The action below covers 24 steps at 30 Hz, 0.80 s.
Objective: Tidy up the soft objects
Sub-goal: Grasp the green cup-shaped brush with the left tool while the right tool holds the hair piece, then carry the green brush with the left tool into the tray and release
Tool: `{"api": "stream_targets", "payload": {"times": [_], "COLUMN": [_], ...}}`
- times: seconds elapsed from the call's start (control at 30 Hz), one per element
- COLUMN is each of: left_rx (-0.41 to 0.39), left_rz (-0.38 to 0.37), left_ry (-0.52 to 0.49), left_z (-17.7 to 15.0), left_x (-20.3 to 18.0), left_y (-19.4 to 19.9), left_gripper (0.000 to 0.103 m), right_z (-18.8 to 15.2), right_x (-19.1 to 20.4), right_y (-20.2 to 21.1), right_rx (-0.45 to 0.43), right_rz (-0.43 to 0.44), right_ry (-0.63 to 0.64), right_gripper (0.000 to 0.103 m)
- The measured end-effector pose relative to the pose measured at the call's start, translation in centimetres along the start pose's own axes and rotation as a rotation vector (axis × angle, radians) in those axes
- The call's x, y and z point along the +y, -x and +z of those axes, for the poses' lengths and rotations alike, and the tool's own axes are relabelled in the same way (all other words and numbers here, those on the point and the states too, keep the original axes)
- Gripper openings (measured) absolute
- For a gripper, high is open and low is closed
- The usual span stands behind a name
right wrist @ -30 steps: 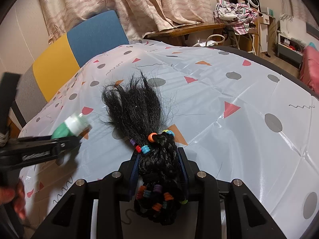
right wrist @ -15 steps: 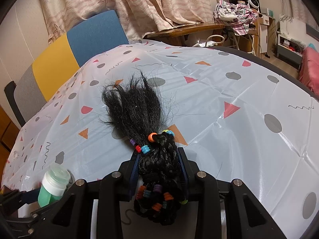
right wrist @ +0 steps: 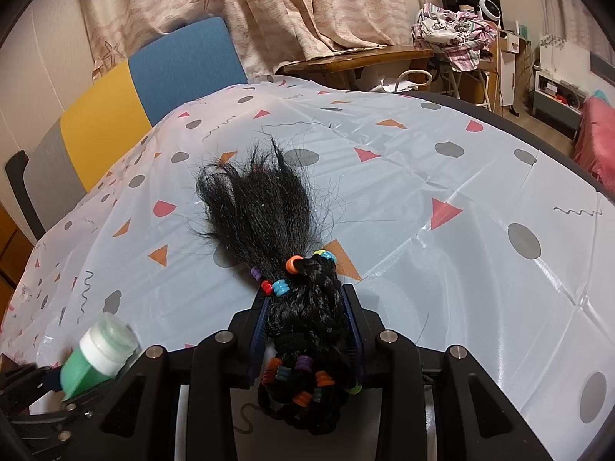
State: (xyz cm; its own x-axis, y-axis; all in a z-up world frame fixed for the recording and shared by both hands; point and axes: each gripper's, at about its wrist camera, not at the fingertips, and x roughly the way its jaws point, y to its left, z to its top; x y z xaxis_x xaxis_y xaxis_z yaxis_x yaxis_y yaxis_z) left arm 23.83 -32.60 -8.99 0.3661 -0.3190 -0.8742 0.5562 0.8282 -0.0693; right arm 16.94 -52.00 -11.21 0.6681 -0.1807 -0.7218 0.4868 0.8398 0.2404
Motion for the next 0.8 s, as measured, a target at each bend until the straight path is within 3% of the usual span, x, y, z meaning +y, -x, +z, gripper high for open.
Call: {"api": "stream_targets", "payload": {"times": [0.13, 0.3, 0.6, 0.8], "left_rx": [-0.045, -0.109, -0.156, -0.260], "left_rz": [-0.033, -0.061, -0.158, -0.156], "left_ry": [0.088, 0.121, 0.245, 0.259], "left_z": [-1.4, -3.2, -7.4, -11.1], "left_x": [1.0, 1.3, 3.7, 4.7], "left_y": [2.0, 4.6, 8.6, 13.2], "left_gripper": [0.047, 0.047, 0.047, 0.047], "right_z": [0.0, 0.0, -0.1, -0.1], "right_x": [0.2, 0.6, 1.1, 1.5], "right_y": [0.0, -0.1, 0.0, 0.1], "right_rx": [0.000, 0.003, 0.006, -0.001], "right_rz": [-0.013, -0.034, -0.067, -0.082], "right_ry": [0.011, 0.029, 0.057, 0.075], "right_gripper": [0.035, 0.035, 0.035, 0.035]}}
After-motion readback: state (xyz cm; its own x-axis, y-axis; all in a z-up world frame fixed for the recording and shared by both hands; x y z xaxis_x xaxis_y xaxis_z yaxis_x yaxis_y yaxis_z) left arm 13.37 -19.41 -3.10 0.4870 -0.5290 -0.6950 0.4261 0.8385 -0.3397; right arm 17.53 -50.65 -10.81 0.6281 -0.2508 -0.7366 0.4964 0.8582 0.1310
